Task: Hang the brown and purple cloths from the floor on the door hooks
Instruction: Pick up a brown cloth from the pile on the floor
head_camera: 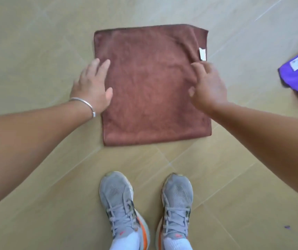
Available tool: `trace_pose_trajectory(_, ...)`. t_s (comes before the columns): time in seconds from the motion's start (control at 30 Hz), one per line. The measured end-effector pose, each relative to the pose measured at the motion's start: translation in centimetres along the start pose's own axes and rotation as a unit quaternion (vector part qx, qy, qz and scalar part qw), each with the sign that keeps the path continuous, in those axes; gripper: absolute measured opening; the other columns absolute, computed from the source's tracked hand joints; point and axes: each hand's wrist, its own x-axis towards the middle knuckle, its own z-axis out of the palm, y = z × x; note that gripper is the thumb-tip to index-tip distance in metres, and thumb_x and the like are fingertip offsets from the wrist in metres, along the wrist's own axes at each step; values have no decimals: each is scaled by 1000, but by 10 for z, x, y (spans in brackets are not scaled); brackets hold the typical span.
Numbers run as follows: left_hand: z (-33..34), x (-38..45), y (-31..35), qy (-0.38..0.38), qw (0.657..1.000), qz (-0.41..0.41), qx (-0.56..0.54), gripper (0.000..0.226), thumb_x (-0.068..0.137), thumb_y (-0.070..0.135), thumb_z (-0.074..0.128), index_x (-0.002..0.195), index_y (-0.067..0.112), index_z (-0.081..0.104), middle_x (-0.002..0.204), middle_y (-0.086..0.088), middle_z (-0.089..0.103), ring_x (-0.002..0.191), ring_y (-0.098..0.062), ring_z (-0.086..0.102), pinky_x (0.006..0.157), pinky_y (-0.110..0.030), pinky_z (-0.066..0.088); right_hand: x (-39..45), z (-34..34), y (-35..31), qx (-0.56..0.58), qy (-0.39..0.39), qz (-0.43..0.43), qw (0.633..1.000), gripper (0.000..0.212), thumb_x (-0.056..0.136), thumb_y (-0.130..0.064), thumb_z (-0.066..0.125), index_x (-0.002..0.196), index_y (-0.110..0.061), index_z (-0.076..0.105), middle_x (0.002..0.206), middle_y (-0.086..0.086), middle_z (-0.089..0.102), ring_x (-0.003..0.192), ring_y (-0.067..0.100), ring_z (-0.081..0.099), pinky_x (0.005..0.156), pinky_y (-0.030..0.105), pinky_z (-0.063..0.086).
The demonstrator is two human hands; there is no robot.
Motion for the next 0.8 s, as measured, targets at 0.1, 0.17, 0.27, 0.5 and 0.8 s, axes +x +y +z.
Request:
trace_pose_trajectory(0.1,44,-74,8,-76,993,70,50,78,87,41,62,152,22,24,159,-10,20,145,-27,22,115,-46,21,-62,34,2,-89,-125,-104,983,76,75,-22,61,146,-19,33,153,8,29,139,26,27,113,43,25)
trace_pose_trajectory(0.17,66,-108,6,-127,984,86,87,81,87,50,58,154,24,19,161,-6,13,148,-22,12,117,-45,14,-87,49,8,-152,-189,-120,963,84,77,-31,58,151,-22,19,159,4,14,146,22,11,117,45,16)
trace_pose_trajectory(0.27,86,-126,1,-150,977,90,123,83,86,48,59,154,23,18,162,-6,7,148,-22,8,117,-46,14,-99,59,21,-221,-219,-114,943,88,81,-28,51,154,-22,1,161,-1,-6,147,19,-5,118,45,14)
trace_pose_trajectory(0.5,100,-102,3,-103,974,93,180,86,84,43,63,154,21,18,161,-9,12,146,-26,12,114,-52,17,-97,67,28,-344,-194,-134,909,87,84,-16,42,151,-9,-14,159,11,-17,147,29,-8,111,49,27)
trace_pose_trajectory(0.8,66,-101,2,-95,984,82,129,61,96,24,42,153,21,19,160,1,20,146,-17,18,116,-48,16,-91,42,8,-258,-177,-92,945,57,91,-12,28,148,-16,24,156,7,25,141,27,24,101,41,39)
